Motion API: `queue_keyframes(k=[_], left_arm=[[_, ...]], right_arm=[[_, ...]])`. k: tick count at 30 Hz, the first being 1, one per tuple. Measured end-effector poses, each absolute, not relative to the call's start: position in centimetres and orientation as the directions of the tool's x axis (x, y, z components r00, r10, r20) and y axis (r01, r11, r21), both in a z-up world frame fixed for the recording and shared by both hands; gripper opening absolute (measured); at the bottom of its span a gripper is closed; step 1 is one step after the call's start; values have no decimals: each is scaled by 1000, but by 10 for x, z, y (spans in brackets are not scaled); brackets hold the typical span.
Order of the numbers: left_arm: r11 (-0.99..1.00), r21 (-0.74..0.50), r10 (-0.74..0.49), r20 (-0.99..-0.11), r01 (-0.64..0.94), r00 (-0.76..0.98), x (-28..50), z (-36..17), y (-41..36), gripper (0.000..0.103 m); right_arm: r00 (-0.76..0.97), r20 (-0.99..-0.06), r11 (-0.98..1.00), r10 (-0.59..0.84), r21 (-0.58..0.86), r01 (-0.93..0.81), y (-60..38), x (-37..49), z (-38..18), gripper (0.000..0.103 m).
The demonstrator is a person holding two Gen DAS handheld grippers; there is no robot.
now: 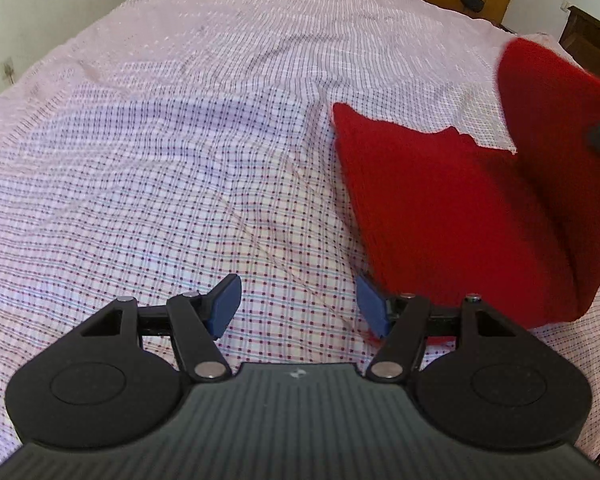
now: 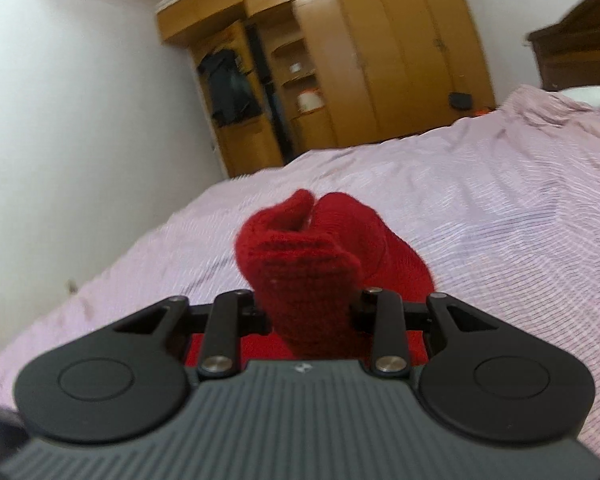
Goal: Fold small clothes
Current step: 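Lift the end with the right gripper and fold it over the other half, then lay the folded end down and open the right gripper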
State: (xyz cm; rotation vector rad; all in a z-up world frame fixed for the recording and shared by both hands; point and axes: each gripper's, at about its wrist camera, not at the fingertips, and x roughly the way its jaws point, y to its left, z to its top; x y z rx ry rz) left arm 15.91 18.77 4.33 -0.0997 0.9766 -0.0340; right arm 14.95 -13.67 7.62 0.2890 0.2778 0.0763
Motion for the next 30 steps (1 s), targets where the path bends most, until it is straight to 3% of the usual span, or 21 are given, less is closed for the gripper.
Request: queue_keyframes(k=[8,19,23,28,30], left_arm=[[990,-133,-84,-830,-50,551,160,32,216,69],[982,-161,-72,-803,-100,591,144,39,255,69],[983,-148,-53,-801,-112,596,141,40,263,69],[980,-158,-54,-803,-124,594,132,38,269,69],[982,-149,-49,-803,-120,594,129,37,270,69]], right_arm=[[916,-362,975,175,190,-112,-101,161,42,33],[954,-274,977,124,202,-69,-92,173,88,34],[955,-245,985,170,39,-166,-54,153,80,33],[897,-387,961,213,-83,-264,-12,148,31,35],[912,-363,961,192,-117,-249,-6,136,27,42]])
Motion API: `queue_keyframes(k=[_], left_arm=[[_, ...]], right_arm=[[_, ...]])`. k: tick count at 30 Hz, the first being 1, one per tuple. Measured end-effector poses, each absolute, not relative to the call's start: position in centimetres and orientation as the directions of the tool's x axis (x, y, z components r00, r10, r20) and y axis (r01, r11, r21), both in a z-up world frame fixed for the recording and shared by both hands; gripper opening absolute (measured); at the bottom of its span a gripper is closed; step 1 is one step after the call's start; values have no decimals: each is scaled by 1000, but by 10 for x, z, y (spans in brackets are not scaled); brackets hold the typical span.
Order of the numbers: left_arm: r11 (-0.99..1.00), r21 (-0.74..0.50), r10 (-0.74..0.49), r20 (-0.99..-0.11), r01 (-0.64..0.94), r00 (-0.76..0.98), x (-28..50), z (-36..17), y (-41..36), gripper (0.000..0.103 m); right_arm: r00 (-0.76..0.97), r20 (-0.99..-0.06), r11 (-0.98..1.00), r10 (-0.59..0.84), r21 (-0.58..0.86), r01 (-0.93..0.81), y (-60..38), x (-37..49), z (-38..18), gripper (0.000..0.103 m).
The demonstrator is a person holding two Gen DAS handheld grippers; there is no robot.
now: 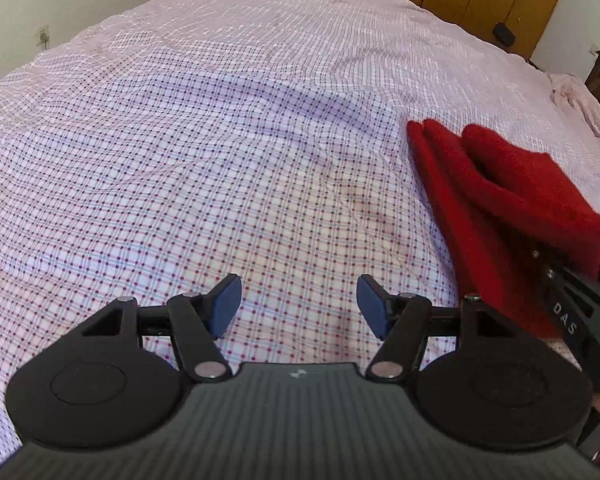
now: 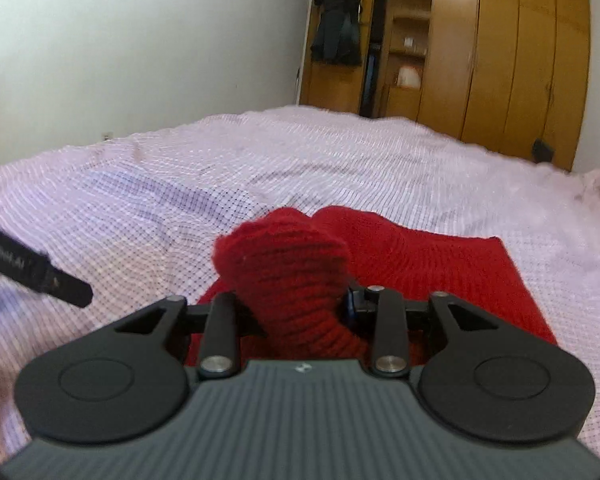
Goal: Fold small clothes
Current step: 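Lay the folded end down and open the right gripper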
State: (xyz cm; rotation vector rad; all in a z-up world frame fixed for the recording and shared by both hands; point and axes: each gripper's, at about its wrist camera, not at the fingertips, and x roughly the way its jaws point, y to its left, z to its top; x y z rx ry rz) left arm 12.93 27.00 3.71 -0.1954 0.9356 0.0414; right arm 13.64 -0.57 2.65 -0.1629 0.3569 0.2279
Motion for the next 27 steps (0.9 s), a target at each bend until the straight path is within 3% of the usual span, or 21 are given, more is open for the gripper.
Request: queue_keyframes(k=[6,20,23,27], left_arm=[[978,-154,-45,-808,-137,588,129,35,269,69],[986,-123,-32,-799,-111,601,124,56,248,69],[984,-144,-54,-791,-101,610,125,67,240,69],[988,-129,-50,-781,-82,622,128,84,225,69]], right_arm=[[894,-373,963,249,-6,-271,-20,108,48,53],[819,-361,876,446,363,-318,-84,64,84,54],[819,-338,855,464,415,-312,-98,58,91,67],[829,-323,836,456,476,-274,-124,53,95,70]])
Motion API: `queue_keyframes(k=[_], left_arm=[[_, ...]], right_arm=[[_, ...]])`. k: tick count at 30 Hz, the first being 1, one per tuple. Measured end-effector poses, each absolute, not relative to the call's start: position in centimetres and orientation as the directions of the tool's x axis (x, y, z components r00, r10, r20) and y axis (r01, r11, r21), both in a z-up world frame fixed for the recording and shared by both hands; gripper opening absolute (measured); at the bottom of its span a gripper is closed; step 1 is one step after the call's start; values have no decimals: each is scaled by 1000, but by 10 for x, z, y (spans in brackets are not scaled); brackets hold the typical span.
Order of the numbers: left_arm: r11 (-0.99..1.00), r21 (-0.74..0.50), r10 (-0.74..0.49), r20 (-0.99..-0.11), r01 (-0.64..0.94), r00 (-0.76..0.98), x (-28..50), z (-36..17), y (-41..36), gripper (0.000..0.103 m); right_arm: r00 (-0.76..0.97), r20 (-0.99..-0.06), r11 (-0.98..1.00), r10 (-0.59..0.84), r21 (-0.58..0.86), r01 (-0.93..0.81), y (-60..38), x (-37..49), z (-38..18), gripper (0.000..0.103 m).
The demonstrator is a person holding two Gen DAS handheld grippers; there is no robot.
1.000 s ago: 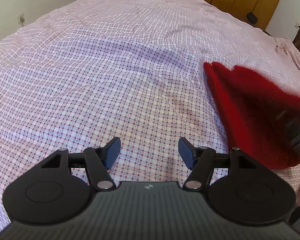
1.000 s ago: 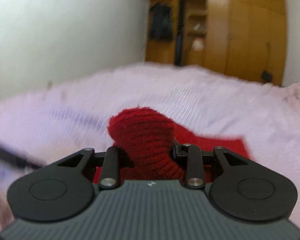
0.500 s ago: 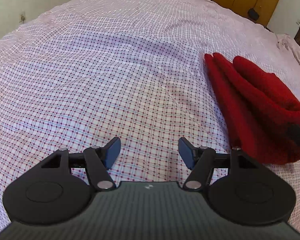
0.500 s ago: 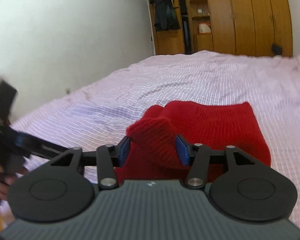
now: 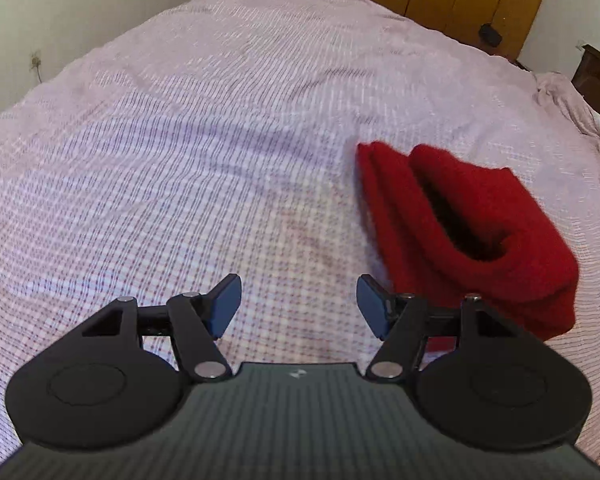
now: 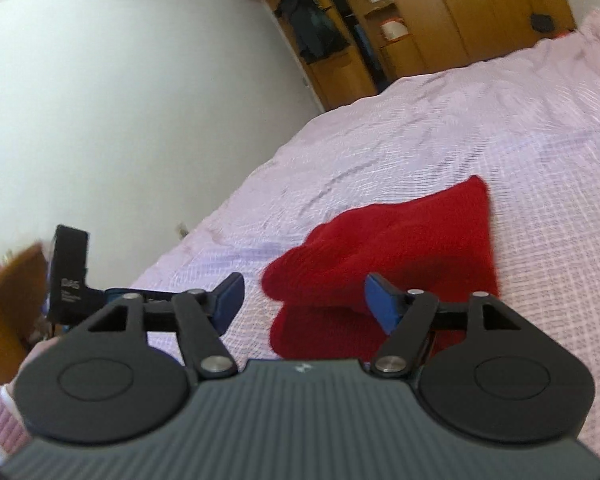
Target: Fold small clothes
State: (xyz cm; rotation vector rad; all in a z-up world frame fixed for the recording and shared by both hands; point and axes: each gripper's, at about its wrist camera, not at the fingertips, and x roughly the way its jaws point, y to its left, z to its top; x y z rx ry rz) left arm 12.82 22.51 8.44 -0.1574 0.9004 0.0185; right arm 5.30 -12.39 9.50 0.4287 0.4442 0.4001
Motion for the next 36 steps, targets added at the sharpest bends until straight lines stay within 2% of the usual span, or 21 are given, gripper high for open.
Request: queue_keyframes(k=[2,8,15,26,33,36], left_arm=[[989,-131,-58,-776,-71,628,130,94,218,69],[969,-242,-163,-769,-45,618,147,113,204,69],[971,-239,-174,-763,-23,623,177,124,169,69],[973,-225,-209,-781,46,589,224,105,115,69],[964,-260,-249,-798,59,549,238,80,102,69],[966,-251,-246,-796,69,552,240,68,98,69]], right_arm=[[842,-331,840,426,490,-232,-136,53,95,70],[853,-391,812,345,581,-62,-179,62,90,73],[847,-419,769,328,639,18,-206,72,71,73],[824,-495,759,276,638,130,-231,101,37,73],[821,-510,798,256,591,118,-237,128,23,73],[819,-503,778,277,618,117,-243,140,13,73]])
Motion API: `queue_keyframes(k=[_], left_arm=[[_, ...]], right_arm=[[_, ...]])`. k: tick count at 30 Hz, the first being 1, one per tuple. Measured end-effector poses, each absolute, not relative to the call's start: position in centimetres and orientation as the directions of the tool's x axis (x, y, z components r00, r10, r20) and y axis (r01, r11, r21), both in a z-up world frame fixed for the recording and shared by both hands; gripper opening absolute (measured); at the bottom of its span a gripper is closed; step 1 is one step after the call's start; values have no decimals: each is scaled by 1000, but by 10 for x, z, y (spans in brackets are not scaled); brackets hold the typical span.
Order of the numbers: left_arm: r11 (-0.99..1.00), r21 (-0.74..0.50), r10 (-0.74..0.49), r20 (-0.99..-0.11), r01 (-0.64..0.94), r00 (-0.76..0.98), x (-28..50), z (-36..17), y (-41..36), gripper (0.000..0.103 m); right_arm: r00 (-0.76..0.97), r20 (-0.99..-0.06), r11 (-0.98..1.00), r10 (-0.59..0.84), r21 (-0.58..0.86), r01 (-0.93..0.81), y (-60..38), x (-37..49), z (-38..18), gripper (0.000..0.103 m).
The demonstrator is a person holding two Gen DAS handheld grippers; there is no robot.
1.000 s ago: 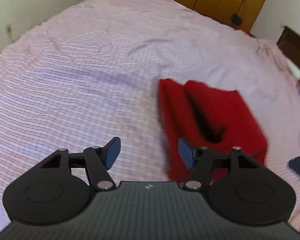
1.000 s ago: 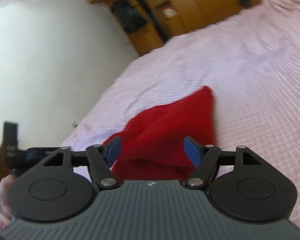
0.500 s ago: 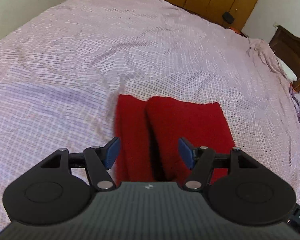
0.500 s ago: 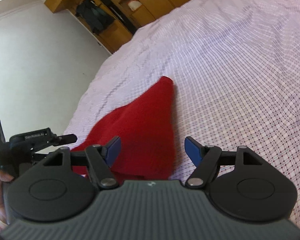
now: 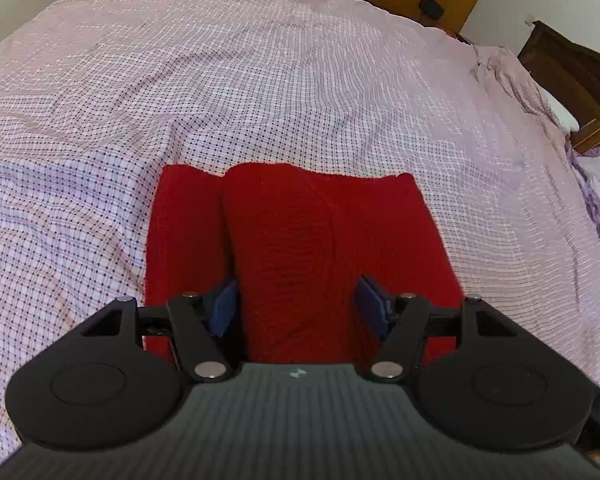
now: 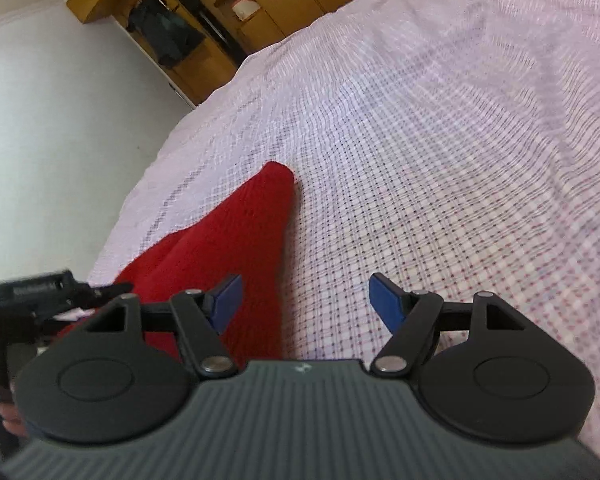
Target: Fold small clothes
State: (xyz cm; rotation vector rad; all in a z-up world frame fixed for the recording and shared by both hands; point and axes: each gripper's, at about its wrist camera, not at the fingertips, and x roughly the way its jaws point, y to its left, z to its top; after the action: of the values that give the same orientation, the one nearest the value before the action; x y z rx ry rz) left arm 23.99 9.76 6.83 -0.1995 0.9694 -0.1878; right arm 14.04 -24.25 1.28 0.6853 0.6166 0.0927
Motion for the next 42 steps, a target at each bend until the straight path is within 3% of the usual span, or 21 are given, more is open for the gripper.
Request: queue_keyframes(k=[6,10,19,24,30,35,38,40,42], left_arm=[[950,-310,-265,-763,26,589,236,50,105,72],[926,-376,-316,-707,41,633,221,45,117,38],[901,-426,-358,-633,78,687,200,57,131,27],[902,-421,-349,-578,97,737,186,81,159,27],[920,-393,-286,-669,0,686,181,43,195,27],[861,-507,-352,-645,-36,679,181,23,218,30],[859,-513,-367,-633,-14,682,179,27,216,35],[865,-502,-369,-629,6,685,179,33,209,46],[878,-478,-372,-637,32,676,178,35,202,60]], right_arm=[[811,-503,734,298,664,142,-252,166,-8,72],[815,-473,721,336,686,101,-252,176,-14,72],[808,-420,697,413,717,17,-245,184,-18,71],[792,-370,690,486,719,-88,-227,183,-1,68],[755,-370,735,542,644,-213,-174,182,18,67],[779,-414,822,471,527,-217,-156,174,19,67],[774,-430,816,466,546,-188,-163,174,17,68],[779,-428,814,458,553,-174,-167,168,20,69],[787,-428,813,445,562,-155,-169,164,25,78]])
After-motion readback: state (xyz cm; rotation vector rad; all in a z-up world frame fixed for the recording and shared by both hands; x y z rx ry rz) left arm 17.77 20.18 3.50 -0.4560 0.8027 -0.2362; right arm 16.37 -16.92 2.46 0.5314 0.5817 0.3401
